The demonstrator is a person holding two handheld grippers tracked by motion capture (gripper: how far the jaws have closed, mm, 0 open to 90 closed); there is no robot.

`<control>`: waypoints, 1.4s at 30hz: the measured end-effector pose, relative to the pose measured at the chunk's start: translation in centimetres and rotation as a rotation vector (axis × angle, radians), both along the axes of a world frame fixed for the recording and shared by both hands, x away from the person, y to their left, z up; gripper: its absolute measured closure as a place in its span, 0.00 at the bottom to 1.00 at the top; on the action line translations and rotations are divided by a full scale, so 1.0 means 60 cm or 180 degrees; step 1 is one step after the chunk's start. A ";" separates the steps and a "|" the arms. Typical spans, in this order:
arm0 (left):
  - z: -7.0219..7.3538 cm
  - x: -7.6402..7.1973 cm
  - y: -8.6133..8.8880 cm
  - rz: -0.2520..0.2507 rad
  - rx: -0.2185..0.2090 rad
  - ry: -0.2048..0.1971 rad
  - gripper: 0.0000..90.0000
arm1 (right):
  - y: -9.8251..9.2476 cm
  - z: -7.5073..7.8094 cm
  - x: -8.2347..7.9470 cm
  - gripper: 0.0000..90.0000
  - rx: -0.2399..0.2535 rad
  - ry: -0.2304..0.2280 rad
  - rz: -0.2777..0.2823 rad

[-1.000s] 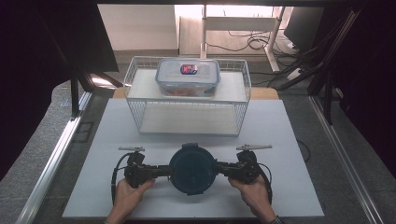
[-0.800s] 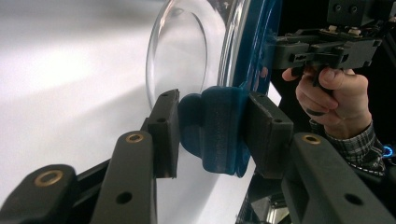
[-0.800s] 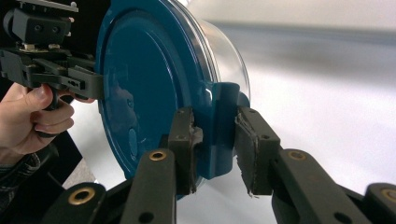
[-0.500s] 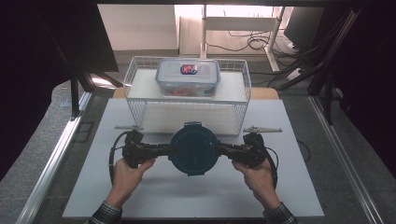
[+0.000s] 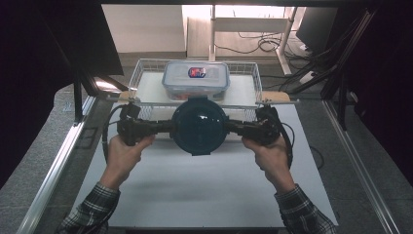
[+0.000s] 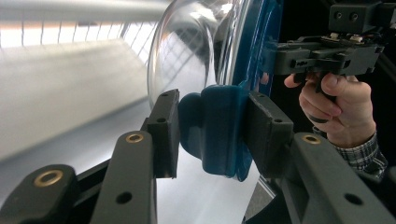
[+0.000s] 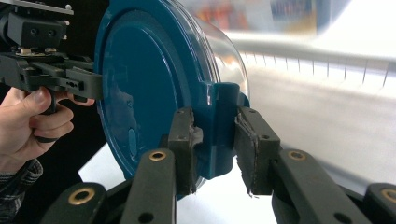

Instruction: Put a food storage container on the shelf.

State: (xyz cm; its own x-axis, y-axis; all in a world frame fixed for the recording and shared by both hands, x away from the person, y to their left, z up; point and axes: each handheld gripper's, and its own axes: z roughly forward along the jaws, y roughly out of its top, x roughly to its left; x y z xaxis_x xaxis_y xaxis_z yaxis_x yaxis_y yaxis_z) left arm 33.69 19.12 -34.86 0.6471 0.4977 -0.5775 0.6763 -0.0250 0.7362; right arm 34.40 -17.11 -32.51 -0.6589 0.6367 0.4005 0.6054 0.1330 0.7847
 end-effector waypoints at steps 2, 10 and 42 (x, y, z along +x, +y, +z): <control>0.025 0.010 0.005 -0.0006 0.0008 -0.0030 0.65 | 0.004 0.020 0.007 0.76 0.0002 -0.0029 -0.0004; 0.125 0.063 0.020 -0.0034 0.0043 -0.0130 0.65 | 0.020 0.113 0.045 0.76 0.0056 -0.0098 -0.0076; 0.128 0.257 0.042 0.0267 -0.0353 0.0445 0.49 | 0.065 0.159 0.198 0.80 -0.0023 -0.0107 -0.0542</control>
